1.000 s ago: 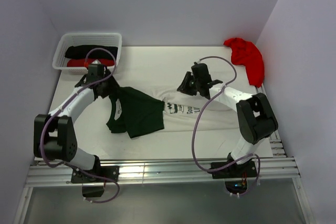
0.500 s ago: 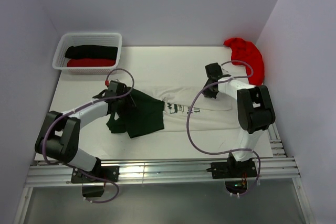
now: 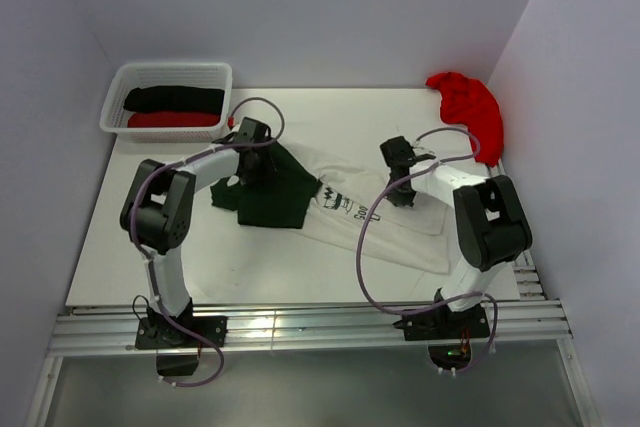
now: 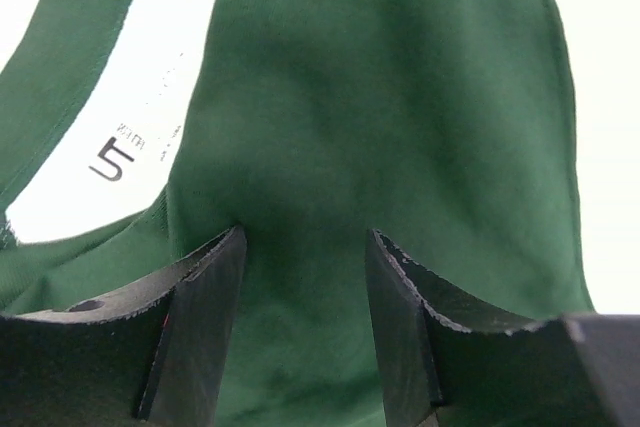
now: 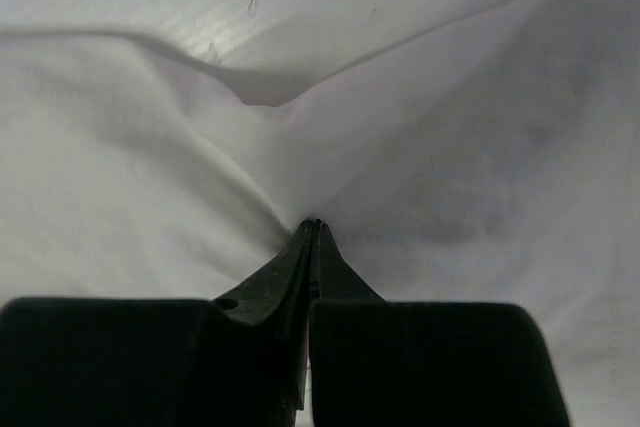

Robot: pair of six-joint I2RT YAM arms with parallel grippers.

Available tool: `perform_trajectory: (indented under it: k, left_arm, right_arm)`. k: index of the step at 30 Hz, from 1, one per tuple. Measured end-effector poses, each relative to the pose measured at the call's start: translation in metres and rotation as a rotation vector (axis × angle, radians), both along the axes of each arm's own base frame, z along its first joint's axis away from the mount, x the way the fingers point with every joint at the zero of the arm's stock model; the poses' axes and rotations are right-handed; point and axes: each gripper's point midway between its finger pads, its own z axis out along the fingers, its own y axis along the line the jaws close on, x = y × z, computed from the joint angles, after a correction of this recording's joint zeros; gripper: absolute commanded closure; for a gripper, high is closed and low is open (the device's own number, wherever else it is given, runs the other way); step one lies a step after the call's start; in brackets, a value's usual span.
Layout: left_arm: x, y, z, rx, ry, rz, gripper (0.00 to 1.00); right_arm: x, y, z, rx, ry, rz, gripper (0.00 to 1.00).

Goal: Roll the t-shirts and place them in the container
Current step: Fold the tshirt

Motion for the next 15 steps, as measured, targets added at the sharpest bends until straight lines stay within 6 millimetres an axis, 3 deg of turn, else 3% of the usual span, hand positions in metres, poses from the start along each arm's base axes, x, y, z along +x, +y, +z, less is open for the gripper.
perform_trajectory:
  k: [4, 8, 12, 15]
  left_arm:
    - [0.024, -0.006, -0.001, 0.089, -0.003, -0.029, 0.43]
    - [0.053, -0.020, -0.003, 0.189, -0.008, -0.074, 0.43]
    - [0.090, -0.055, 0.000, 0.225, -0.049, -0.136, 0.43]
    - [0.111, -0.086, 0.002, 0.217, -0.098, -0.185, 0.43]
  right_arm:
    - [-0.020, 0.020, -0.001, -0.058, 0.033, 0.075, 1.00]
    - [-0.055, 0.051, -0.002, -0.071, 0.044, 0.186, 1.00]
    - [-0.099, 0.093, -0.003, -0.030, 0.074, 0.320, 1.00]
    - [-0.135, 0.137, -0.002, 0.025, 0.108, 0.446, 1.00]
